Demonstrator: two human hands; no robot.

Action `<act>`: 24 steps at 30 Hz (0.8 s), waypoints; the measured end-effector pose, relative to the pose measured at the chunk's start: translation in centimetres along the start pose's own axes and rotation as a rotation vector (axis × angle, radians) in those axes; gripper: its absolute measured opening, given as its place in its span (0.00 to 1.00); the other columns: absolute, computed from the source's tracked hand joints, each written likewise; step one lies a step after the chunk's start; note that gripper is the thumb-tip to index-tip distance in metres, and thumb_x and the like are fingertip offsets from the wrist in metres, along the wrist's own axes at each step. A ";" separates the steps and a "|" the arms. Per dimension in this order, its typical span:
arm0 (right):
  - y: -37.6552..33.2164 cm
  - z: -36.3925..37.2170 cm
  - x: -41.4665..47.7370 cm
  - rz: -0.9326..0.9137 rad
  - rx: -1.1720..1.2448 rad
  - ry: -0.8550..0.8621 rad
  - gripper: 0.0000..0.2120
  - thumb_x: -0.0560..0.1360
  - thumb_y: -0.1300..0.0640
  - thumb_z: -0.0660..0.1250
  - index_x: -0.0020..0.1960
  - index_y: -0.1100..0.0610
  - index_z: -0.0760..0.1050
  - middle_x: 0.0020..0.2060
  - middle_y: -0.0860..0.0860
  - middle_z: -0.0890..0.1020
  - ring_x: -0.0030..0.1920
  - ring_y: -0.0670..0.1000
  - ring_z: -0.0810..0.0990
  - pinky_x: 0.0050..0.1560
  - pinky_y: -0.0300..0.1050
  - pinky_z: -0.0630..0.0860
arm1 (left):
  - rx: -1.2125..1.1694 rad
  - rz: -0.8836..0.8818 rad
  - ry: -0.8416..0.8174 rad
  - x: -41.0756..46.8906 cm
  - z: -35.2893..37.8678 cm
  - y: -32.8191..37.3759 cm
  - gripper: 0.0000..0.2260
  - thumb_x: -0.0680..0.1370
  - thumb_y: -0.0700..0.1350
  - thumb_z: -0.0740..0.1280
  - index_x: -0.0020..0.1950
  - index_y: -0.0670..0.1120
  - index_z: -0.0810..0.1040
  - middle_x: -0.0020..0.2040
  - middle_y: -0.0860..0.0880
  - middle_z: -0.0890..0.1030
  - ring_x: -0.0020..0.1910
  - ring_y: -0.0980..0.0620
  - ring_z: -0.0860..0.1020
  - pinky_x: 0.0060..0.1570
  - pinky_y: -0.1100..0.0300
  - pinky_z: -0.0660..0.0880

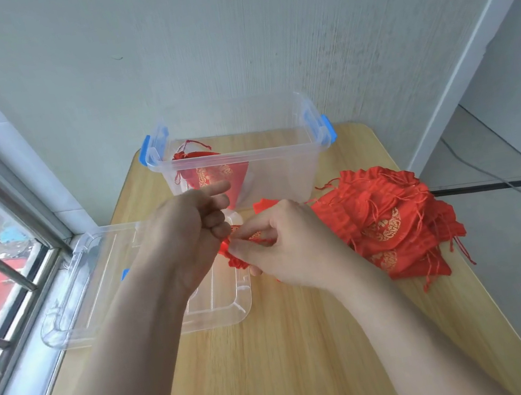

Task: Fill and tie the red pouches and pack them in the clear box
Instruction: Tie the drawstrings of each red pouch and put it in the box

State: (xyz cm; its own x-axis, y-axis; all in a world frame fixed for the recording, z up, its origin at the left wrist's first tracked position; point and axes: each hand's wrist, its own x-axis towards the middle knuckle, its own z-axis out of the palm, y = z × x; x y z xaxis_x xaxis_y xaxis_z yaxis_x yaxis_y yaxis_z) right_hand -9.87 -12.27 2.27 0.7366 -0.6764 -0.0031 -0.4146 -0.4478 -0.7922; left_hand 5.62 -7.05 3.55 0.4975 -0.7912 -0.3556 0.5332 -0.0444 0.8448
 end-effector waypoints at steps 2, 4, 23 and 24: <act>0.0 -0.1 0.0 0.018 0.052 -0.014 0.12 0.82 0.47 0.70 0.45 0.49 0.88 0.27 0.40 0.81 0.25 0.40 0.75 0.30 0.36 0.67 | 0.162 0.070 -0.010 0.0 -0.2 -0.5 0.14 0.85 0.33 0.56 0.59 0.37 0.81 0.35 0.47 0.77 0.31 0.54 0.68 0.33 0.61 0.68; 0.0 -0.2 0.1 0.017 0.080 0.076 0.15 0.82 0.46 0.71 0.41 0.52 0.88 0.22 0.41 0.75 0.23 0.43 0.72 0.29 0.36 0.65 | 0.318 0.136 -0.020 -0.2 -0.3 -0.8 0.13 0.88 0.38 0.57 0.58 0.39 0.81 0.37 0.49 0.82 0.36 0.53 0.73 0.39 0.58 0.73; 0.2 0.4 1.2 0.390 0.612 0.217 0.13 0.82 0.56 0.66 0.47 0.66 0.79 0.38 0.57 0.80 0.25 0.47 0.66 0.25 0.36 0.60 | 0.529 0.032 -0.278 -1.8 0.2 -1.6 0.17 0.87 0.46 0.63 0.49 0.37 0.85 0.41 0.40 0.82 0.44 0.42 0.79 0.51 0.48 0.79; 0.2 0.3 1.2 0.399 0.635 0.230 0.11 0.82 0.57 0.66 0.48 0.64 0.80 0.38 0.55 0.80 0.26 0.48 0.67 0.25 0.36 0.60 | 0.548 0.023 -0.292 -1.7 0.1 -1.6 0.14 0.87 0.44 0.65 0.50 0.37 0.86 0.44 0.36 0.84 0.46 0.41 0.81 0.55 0.45 0.80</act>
State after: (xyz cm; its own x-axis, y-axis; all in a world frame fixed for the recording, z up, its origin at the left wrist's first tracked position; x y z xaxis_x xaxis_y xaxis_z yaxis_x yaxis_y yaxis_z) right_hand -8.91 -12.99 1.93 0.4379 -0.8513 -0.2892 -0.1887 0.2275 -0.9553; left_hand 3.87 -5.65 2.88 0.2561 -0.9263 -0.2763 0.0575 -0.2708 0.9609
